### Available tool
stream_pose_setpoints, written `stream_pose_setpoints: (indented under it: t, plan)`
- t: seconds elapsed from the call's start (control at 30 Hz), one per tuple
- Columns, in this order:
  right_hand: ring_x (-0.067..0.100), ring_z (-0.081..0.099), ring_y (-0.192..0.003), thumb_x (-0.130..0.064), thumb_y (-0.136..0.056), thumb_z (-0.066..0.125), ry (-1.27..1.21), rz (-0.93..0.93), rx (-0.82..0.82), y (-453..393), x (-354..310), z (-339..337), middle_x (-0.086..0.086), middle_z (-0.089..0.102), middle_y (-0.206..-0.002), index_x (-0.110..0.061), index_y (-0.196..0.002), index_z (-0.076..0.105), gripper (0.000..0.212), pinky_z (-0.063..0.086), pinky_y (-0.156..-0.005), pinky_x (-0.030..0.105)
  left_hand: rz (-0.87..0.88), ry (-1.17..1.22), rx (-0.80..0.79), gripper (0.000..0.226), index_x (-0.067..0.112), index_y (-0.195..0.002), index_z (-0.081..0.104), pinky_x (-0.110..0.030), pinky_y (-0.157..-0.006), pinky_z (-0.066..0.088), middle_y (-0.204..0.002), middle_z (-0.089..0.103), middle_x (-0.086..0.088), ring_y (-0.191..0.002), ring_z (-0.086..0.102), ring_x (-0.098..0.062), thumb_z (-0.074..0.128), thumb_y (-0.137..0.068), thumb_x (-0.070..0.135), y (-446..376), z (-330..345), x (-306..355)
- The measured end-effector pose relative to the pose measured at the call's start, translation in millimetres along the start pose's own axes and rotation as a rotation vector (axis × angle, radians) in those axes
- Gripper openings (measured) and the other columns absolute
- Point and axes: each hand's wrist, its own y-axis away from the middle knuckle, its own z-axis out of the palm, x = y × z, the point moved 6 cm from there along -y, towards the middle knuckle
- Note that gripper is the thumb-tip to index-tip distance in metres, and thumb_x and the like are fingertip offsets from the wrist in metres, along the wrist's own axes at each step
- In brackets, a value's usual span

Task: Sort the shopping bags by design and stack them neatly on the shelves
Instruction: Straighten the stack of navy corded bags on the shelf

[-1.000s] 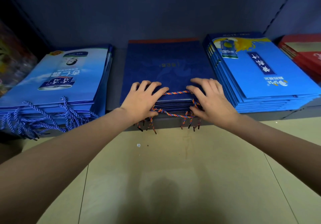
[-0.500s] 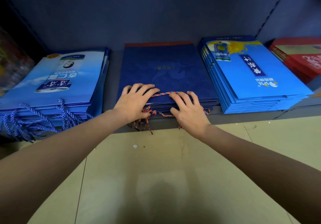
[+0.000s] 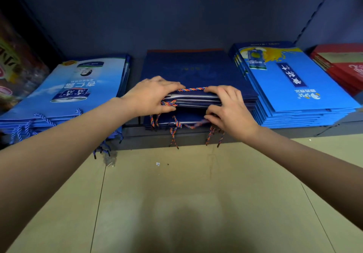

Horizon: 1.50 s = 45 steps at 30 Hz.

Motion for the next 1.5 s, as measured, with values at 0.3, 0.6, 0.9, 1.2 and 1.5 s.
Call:
stream_pose_setpoints:
  t: [0.3, 0.6, 0.9, 1.2, 1.5]
  plan:
    - [0.029, 0.048, -0.102, -0.017, -0.078, 0.063, 0.085, -0.154, 0.149, -5, -33, -16, 0.016, 0.063, -0.111, -0.008, -0.076, 0.063, 0.009, 0.031, -0.092, 0.043, 0.035, -0.076, 0.074, 0.061, 0.021, -0.145, 0.029, -0.041, -0.096, 0.041, -0.144, 0.043, 0.003, -0.124, 0.041, -0.022, 0.054, -0.092, 0.037, 3, -6, 3]
    - [0.027, 0.039, -0.117, -0.039, -0.09, 0.056, -0.161, 0.525, -0.265, -13, -71, 62, 0.008, 0.045, -0.122, -0.011, -0.123, 0.049, 0.044, 0.03, -0.094, 0.035, 0.032, -0.096, 0.095, 0.061, 0.02, -0.147, 0.026, -0.04, -0.098, 0.038, -0.147, 0.039, 0.002, -0.127, 0.038, -0.021, 0.051, -0.094, 0.038, 4, -6, 4]
    - [0.012, 0.049, -0.08, -0.006, -0.078, 0.064, -0.994, 0.873, -0.181, -2, -61, 56, -0.001, 0.049, -0.084, -0.022, -0.062, 0.059, 0.023, 0.038, -0.074, 0.02, 0.065, -0.141, 0.098, 0.06, 0.02, -0.147, 0.025, -0.039, -0.099, 0.036, -0.149, 0.035, 0.003, -0.127, 0.037, -0.021, 0.048, -0.095, 0.04, 2, -5, 3]
    - [0.022, 0.045, -0.089, -0.016, -0.083, 0.067, -0.232, 0.414, -0.136, -18, -17, -67, 0.002, 0.046, -0.09, -0.016, -0.083, 0.069, 0.002, 0.039, -0.078, 0.03, 0.099, -0.171, 0.103, 0.059, 0.02, -0.146, 0.025, -0.04, -0.098, 0.037, -0.146, 0.038, 0.001, -0.124, 0.039, -0.023, 0.048, -0.095, 0.04, -1, -7, 1]
    - [0.024, 0.044, -0.13, -0.006, -0.092, 0.046, -0.509, 0.287, -0.316, -3, -54, 5, 0.014, 0.046, -0.141, -0.005, -0.144, 0.029, 0.055, 0.035, -0.108, 0.035, 0.105, -0.21, 0.414, 0.049, 0.009, -0.13, 0.05, -0.043, -0.08, 0.047, -0.118, 0.059, -0.012, -0.094, 0.06, -0.035, 0.048, -0.09, 0.037, 0, -47, -7]
